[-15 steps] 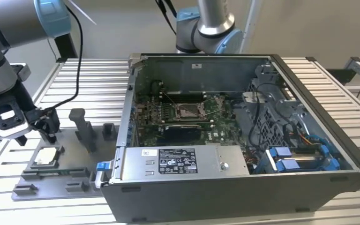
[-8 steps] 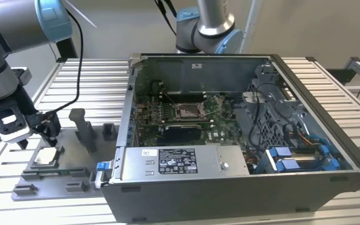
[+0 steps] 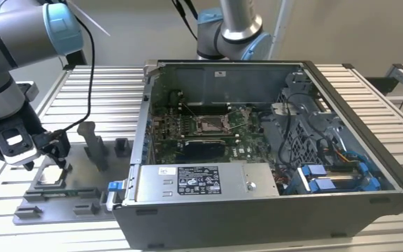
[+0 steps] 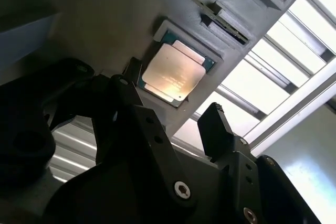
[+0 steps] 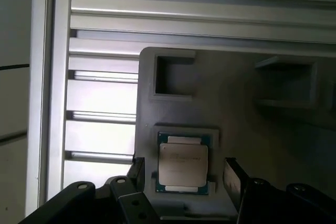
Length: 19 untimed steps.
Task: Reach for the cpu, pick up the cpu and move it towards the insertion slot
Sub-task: 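Pick up the cpu and move it towards the insertion slot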
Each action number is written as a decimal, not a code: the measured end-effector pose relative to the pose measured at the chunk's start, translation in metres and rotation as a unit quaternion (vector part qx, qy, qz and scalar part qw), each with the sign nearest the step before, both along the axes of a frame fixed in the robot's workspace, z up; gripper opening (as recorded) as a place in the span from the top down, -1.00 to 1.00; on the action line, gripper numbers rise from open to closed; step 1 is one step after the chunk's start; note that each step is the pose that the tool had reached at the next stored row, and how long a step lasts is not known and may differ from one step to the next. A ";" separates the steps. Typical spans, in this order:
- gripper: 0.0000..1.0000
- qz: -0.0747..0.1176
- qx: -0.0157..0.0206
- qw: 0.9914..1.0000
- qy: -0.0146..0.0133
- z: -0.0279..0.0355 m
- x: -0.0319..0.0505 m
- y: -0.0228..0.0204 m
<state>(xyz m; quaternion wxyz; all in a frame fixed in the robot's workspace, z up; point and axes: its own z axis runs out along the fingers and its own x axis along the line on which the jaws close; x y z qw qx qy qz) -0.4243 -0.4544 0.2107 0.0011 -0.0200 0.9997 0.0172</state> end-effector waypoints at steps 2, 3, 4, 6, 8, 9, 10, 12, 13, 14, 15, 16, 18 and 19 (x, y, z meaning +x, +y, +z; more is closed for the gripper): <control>-1.00 0.000 0.000 1.000 0.000 -0.0035 0.0000 0.0000; -1.00 0.000 0.000 1.000 0.000 -0.0052 0.0000 0.0000; -1.00 0.000 0.000 1.000 0.000 -0.0067 0.0000 0.0000; -1.00 0.000 0.000 1.000 0.000 -0.0098 0.0000 0.0000; -1.00 0.000 0.000 1.000 0.000 -0.0119 0.0000 -0.0001; -1.00 0.000 0.000 1.000 0.000 -0.0125 0.0000 -0.0003; -1.00 0.000 0.000 1.000 0.000 -0.0131 -0.0001 -0.0004; -1.00 0.000 0.000 1.000 0.000 -0.0149 0.0000 -0.0007; -1.00 0.000 0.000 1.000 0.000 -0.0160 0.0000 -0.0008; -1.00 0.000 0.000 1.000 0.000 -0.0170 0.0000 -0.0008; -1.00 0.000 0.000 1.000 0.000 -0.0180 0.0000 -0.0008; -1.00 0.000 0.000 1.000 0.000 -0.0190 0.0000 -0.0009; -1.00 0.000 0.000 1.000 0.000 -0.0206 0.0000 -0.0009; -1.00 0.000 0.000 1.000 0.000 -0.0213 0.0000 -0.0009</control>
